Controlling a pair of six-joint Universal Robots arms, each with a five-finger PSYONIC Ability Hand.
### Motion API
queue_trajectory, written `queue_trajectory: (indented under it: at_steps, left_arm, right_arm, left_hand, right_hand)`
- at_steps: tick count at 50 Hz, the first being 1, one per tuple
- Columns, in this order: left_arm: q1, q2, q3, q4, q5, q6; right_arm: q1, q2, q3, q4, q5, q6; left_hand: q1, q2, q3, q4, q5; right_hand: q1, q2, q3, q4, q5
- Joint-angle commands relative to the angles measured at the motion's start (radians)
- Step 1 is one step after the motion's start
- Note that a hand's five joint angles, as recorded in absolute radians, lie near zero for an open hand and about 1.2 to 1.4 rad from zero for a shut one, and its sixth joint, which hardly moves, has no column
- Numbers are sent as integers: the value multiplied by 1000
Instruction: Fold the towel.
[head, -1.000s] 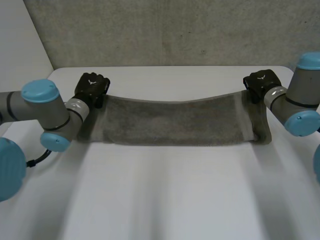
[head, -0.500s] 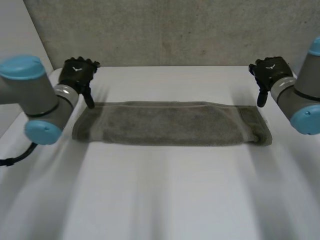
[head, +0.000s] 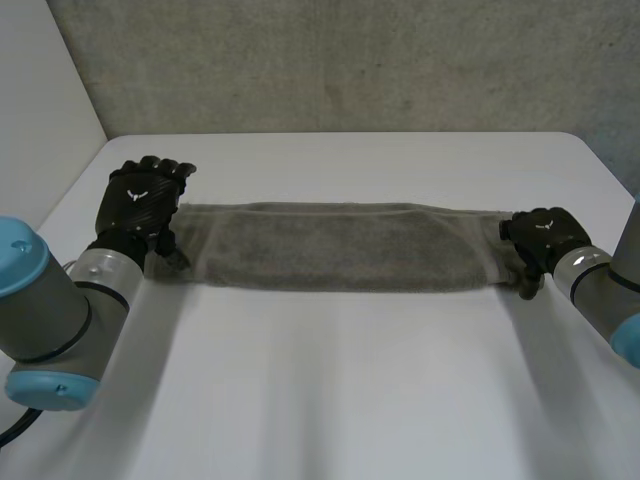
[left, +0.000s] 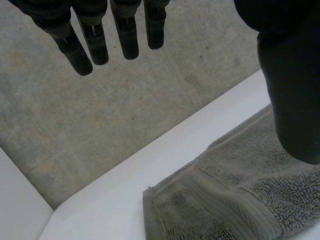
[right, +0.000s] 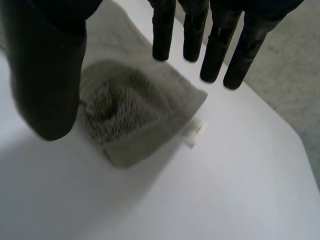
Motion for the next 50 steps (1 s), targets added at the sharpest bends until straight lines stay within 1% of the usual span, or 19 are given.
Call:
queue_trajectory:
  at_steps: [1,3,4,6,7,8,14,20,26,28,33,36,38,39,41,47,48,49,50]
  left_arm:
    - [-4,-16,4,17,0,3]
    - [-4,-21,4,20,0,3]
    - [-4,-25,4,22,0,3]
    - [-2,-30,4,22,0,3]
    - [-2,-31,4,22,0,3]
    - [-2,-34,2,22,0,3]
    - [0,-34,-1,20,-1,1]
    - [4,-31,-4,20,-1,0]
    - [6,-28,-6,20,-1,0]
    - [6,-28,-7,20,-3,0]
    - [3,-27,-9,20,-6,0]
    - [1,-27,-10,20,-6,0]
    - [1,-27,-10,20,-7,0]
    - [0,-27,-10,20,-7,1]
    - [0,-28,-10,20,-6,1]
    - [0,-30,-13,20,-7,3]
    - [0,-30,-16,22,-6,3]
    - [0,-30,-16,22,-6,3]
    - [1,-31,-18,22,-6,3]
  right_arm:
    - [-15,78,-40,-47,-1,4]
    - [-19,113,-59,-64,-1,2]
    - [-19,114,-60,-64,-1,2]
    - [-25,126,-84,-64,11,2]
    - [-25,126,-84,-64,11,2]
    - [-34,126,-86,-67,15,4]
    - [-113,59,-89,-61,57,-5]
    - [-212,-11,-99,-52,48,-39]
    - [-250,-32,-203,-20,54,-181]
    - [-221,-41,-239,5,54,-208]
    - [44,-52,-392,48,49,-216]
    - [107,-46,-408,46,45,-217]
    - [251,-9,-428,31,42,-225]
    - [251,-9,-428,31,41,-225]
    - [421,78,-441,-2,16,-223]
    - [597,199,-429,-32,-15,-225]
    - [621,224,-425,-32,-12,-223]
    - [627,238,-417,-33,-8,-216]
    - [627,238,-417,-33,-8,-216]
  left_hand:
    - [-75,-73,-55,-89,-207]
    - [-75,-73,-55,-89,-207]
    - [-75,-73,-55,-89,-207]
    - [-75,-73,-55,-89,-207]
    - [-75,-73,-55,-89,-207]
    - [-75,-73,-55,-89,-207]
    - [-78,-76,-58,-92,-210]
    - [-78,-76,-58,-92,-210]
    - [-81,-79,-61,-94,-213]
    - [-81,-79,-61,-94,-213]
    - [-81,-79,-61,-94,-213]
    - [-81,-79,-61,-94,-213]
    - [-81,-79,-61,-94,-213]
    - [-81,-79,-61,-94,-213]
    - [-81,-79,-61,-94,-213]
    - [-84,-82,-64,-97,-216]
    - [-84,-82,-64,-97,-216]
    - [-84,-82,-64,-97,-216]
    - [-84,-82,-64,-97,-216]
  right_hand:
    - [183,181,184,181,166]
    - [404,403,406,403,388]
    - [406,405,407,404,389]
    - [794,793,795,792,777]
    - [796,795,798,794,779]
    - [964,963,965,962,947]
    - [965,964,967,963,948]
    - [965,964,967,963,948]
    - [965,964,967,963,948]
    - [965,964,967,963,948]
    - [965,964,967,963,948]
    - [965,964,967,963,948]
    - [965,964,967,963,948]
    - [965,964,967,963,948]
    - [965,964,967,963,948]
    - [965,964,967,963,948]
    - [937,936,939,935,920]
    - [542,541,543,540,525]
    - [538,537,539,536,521]
